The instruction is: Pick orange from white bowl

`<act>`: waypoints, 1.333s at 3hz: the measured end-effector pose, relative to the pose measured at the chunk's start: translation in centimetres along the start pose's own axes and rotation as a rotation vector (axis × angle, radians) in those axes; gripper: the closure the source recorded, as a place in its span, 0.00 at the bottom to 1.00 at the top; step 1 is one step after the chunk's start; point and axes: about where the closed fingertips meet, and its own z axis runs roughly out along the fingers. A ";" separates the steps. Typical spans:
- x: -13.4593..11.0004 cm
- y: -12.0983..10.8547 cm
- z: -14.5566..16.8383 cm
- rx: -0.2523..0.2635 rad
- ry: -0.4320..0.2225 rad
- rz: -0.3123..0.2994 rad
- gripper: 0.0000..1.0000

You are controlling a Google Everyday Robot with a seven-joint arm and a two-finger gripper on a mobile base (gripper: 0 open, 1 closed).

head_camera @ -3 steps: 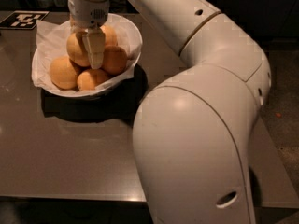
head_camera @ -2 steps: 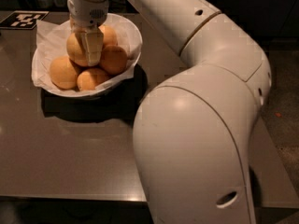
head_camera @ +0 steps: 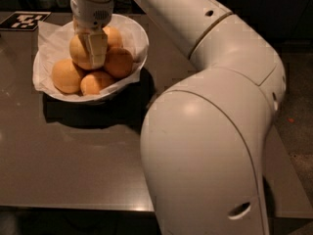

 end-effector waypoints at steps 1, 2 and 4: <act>0.3 0.9 -2.3 0.081 -0.006 0.058 1.00; -1.3 4.4 -8.3 0.249 -0.025 0.148 1.00; -5.2 12.3 -12.0 0.323 -0.043 0.232 1.00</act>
Offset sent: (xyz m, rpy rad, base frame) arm -0.1336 -0.0860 0.0901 0.2394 -0.1869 -0.3119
